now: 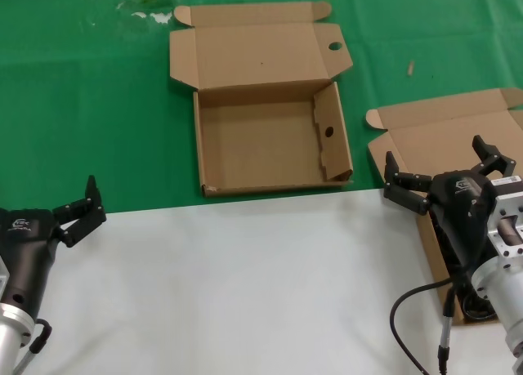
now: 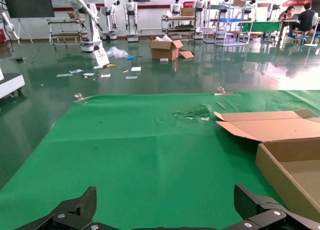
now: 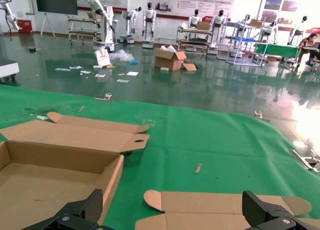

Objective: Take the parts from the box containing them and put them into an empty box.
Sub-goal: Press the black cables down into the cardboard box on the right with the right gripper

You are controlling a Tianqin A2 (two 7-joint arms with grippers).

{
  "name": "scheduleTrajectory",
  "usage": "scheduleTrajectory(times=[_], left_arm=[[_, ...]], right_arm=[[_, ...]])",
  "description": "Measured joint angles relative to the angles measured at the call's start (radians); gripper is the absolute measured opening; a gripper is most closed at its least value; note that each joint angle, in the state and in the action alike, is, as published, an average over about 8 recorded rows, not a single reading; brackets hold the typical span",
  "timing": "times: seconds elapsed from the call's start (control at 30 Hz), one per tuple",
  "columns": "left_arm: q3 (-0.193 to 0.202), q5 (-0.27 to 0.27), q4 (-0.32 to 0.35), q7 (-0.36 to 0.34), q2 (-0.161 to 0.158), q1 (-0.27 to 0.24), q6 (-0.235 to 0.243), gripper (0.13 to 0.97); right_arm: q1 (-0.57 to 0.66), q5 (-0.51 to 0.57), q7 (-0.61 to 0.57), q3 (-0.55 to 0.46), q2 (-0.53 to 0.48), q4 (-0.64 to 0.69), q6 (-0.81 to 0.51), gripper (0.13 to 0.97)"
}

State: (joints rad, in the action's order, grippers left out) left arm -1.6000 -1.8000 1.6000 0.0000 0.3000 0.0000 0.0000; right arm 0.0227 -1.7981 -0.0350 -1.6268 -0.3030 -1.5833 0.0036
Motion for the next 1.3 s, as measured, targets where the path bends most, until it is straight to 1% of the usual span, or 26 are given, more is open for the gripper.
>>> scheduleTrajectory(times=[0.47,0.53,0.63,0.77,0.9,1.17,1.3], left_arm=[[0.0,0.0,0.0,0.0,0.0,0.0,0.0,0.966],[0.0,0.0,0.0,0.0,0.0,0.0,0.0,0.966],[0.0,0.0,0.0,0.0,0.0,0.0,0.0,0.966],[0.0,0.0,0.0,0.0,0.0,0.0,0.0,0.966],[0.0,0.0,0.0,0.0,0.0,0.0,0.0,0.966],[0.0,0.0,0.0,0.0,0.0,0.0,0.0,0.966],[0.0,0.0,0.0,0.0,0.0,0.0,0.0,0.966]], right_arm=[[-0.001,0.005,-0.005,0.001,-0.002,0.0,-0.003,0.966],[-0.002,0.013,-0.02,0.006,-0.005,0.002,-0.014,0.966],[-0.006,0.023,-0.075,0.03,-0.008,0.007,-0.057,0.966],[-0.023,0.01,-0.186,0.089,-0.022,0.013,-0.164,0.966],[-0.062,-0.027,-0.287,0.156,-0.071,0.001,-0.29,0.966],[-0.209,-0.123,-0.42,0.313,-0.257,-0.062,-0.577,0.966],[-0.276,-0.153,-0.519,0.401,-0.36,-0.044,-0.723,0.966]])
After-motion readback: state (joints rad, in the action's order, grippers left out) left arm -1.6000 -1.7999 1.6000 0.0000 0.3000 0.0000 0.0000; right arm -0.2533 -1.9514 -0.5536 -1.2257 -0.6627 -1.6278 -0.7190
